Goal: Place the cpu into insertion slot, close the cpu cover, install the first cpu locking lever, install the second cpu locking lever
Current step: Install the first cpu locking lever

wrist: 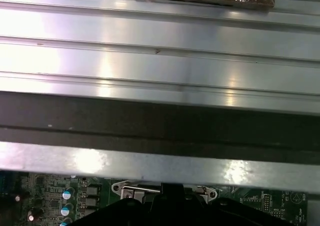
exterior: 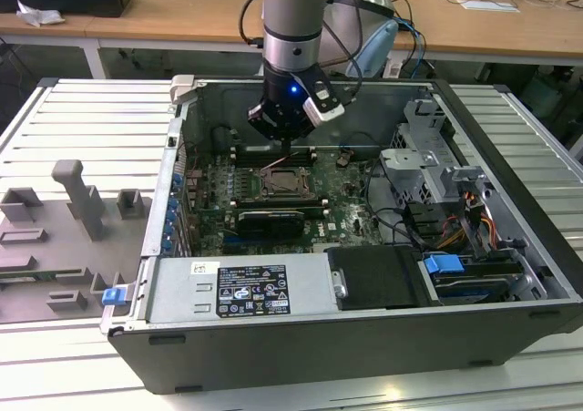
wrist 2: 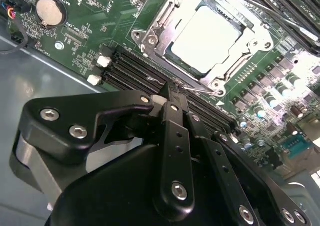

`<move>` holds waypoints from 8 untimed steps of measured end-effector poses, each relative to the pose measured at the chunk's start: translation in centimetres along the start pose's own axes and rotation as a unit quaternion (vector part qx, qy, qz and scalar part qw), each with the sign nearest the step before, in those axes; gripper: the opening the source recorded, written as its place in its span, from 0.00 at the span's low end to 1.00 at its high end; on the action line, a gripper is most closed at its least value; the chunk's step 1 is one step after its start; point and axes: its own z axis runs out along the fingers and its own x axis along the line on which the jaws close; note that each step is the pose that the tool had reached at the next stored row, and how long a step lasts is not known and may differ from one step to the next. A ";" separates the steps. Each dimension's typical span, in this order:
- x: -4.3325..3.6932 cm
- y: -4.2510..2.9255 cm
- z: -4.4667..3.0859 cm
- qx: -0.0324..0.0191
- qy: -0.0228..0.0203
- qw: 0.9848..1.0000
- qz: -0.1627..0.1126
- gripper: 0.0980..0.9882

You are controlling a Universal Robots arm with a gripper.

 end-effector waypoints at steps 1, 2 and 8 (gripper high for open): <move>-0.09 -0.01 0.12 0.000 0.000 1.000 0.000 0.01; -0.15 -0.01 0.18 0.000 0.000 1.000 0.000 0.01; -0.80 -0.04 0.90 0.000 0.000 1.000 0.000 0.01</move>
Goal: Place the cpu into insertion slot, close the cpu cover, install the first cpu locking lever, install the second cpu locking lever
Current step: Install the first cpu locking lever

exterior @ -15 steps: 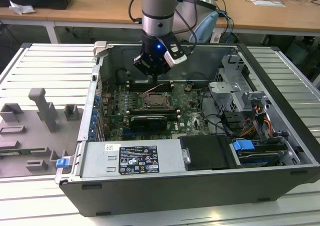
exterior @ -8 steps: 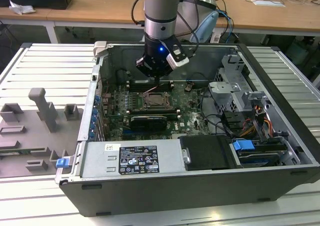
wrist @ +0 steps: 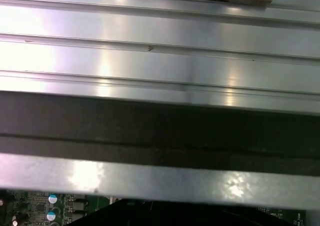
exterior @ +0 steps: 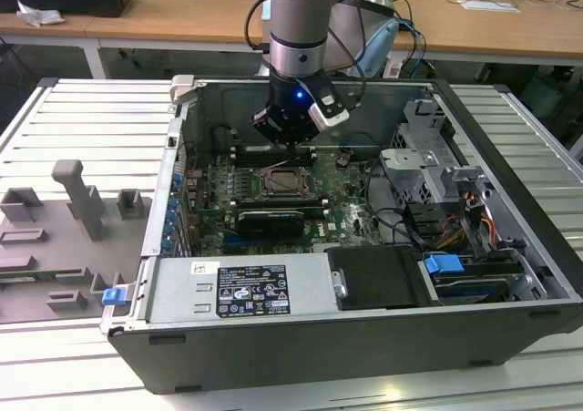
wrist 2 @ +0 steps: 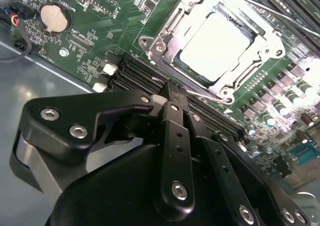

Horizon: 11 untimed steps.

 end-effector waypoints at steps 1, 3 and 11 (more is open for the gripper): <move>-0.05 -0.01 0.09 0.000 0.000 1.000 0.000 0.01; -0.27 -0.04 0.47 0.000 0.000 1.000 0.000 0.01; -0.35 -0.10 1.36 0.001 0.000 1.000 -0.001 0.01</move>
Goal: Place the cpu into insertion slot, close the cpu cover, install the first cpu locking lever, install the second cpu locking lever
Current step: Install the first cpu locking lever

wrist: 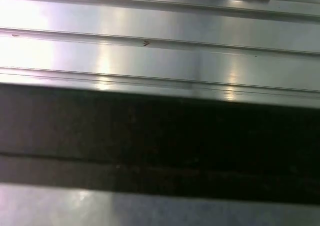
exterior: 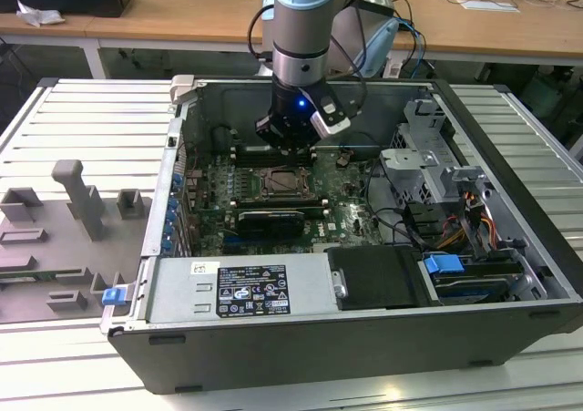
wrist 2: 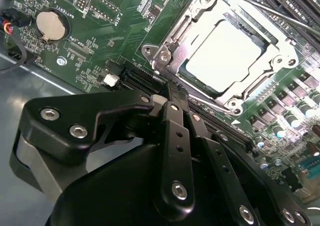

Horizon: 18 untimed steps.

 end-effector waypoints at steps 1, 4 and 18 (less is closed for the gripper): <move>0.00 0.00 0.06 0.001 0.000 1.000 0.000 0.01; -0.01 -0.01 0.21 0.003 0.000 1.000 0.000 0.01; -0.18 0.00 0.05 0.010 0.001 1.000 -0.001 0.01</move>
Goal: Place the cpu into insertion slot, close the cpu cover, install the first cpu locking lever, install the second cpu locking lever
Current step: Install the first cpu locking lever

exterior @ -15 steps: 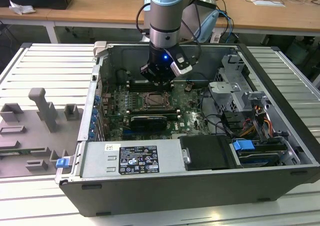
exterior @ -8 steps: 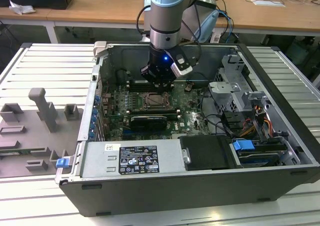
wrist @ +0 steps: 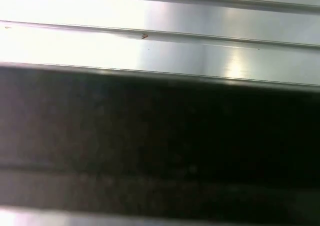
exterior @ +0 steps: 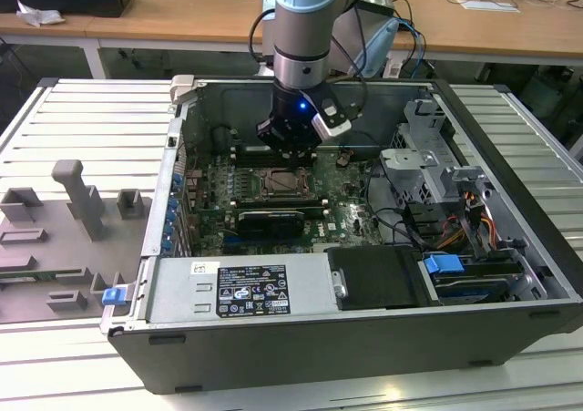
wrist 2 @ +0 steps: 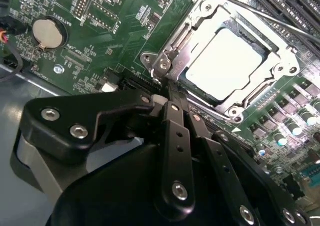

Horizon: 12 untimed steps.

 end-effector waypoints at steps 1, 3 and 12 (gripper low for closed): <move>0.00 0.00 -0.25 0.000 0.000 1.000 0.000 0.01; -0.01 0.02 -0.52 0.000 0.000 1.000 0.000 0.01; 0.03 -0.39 -0.55 0.000 0.000 1.000 0.000 0.01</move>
